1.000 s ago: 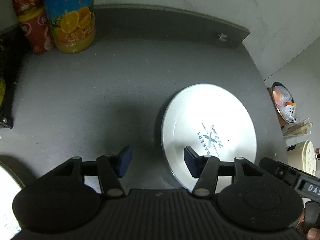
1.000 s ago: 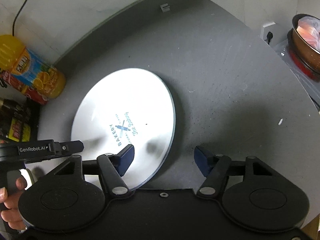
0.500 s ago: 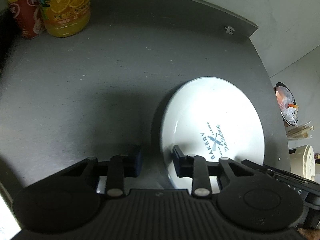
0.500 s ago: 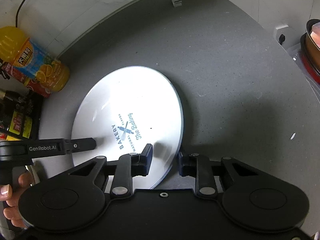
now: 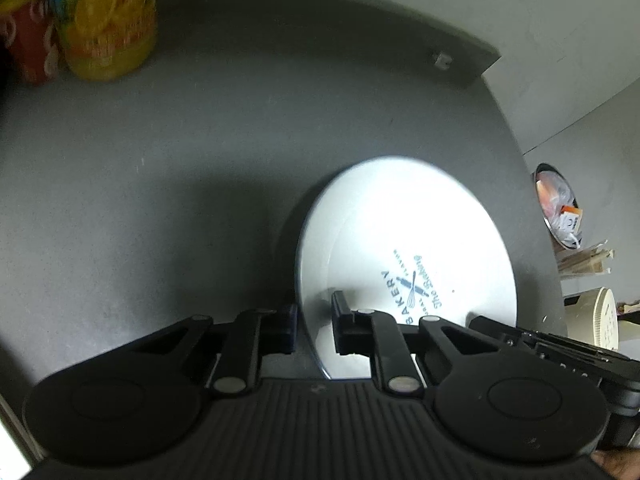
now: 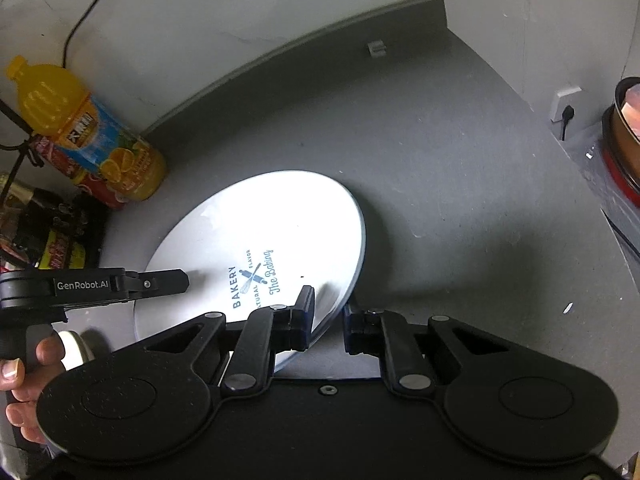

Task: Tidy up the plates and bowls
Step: 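Close both tools on the 'BAKERY' plate rim and lift it, then carry the 'BAKERY' plate with both tools over the stacked plates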

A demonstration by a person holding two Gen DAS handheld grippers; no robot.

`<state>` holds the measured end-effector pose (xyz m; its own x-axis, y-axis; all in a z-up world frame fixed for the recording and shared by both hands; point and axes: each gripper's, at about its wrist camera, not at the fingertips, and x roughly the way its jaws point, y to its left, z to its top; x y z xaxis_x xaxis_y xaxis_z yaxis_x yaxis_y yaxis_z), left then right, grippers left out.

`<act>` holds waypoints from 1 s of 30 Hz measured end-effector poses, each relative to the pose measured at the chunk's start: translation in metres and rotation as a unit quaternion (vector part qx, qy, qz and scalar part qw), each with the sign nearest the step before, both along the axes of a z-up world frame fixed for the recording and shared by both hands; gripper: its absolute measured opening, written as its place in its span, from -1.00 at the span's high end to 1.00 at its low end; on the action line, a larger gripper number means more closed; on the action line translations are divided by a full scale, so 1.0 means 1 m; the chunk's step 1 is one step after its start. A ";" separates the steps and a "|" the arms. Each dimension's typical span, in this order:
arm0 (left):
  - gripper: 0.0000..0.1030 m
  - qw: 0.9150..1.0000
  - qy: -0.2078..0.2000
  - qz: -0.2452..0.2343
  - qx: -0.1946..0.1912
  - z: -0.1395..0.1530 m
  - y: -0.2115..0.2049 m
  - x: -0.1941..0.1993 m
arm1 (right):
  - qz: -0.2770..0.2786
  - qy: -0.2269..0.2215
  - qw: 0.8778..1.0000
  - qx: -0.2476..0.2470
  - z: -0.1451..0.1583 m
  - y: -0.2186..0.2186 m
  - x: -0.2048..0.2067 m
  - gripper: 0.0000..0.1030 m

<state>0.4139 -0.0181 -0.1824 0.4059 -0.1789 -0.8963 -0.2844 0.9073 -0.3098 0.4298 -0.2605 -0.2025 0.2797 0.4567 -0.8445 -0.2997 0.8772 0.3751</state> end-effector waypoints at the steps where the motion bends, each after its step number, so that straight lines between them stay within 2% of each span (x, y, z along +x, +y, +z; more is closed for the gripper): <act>1: 0.71 1.000 -0.007 0.000 0.003 0.004 0.001 -0.001 | 0.002 -0.003 1.000 -0.001 0.003 0.001 -0.001 0.71; 17: 0.71 0.999 -0.040 0.015 -0.010 0.047 0.022 -0.026 | 0.037 -0.042 0.998 -0.003 0.044 0.034 -0.035 0.70; 30: 0.71 0.998 -0.059 0.034 -0.009 0.068 0.051 -0.065 | 0.083 -0.038 0.996 0.003 0.049 0.076 -0.065 0.69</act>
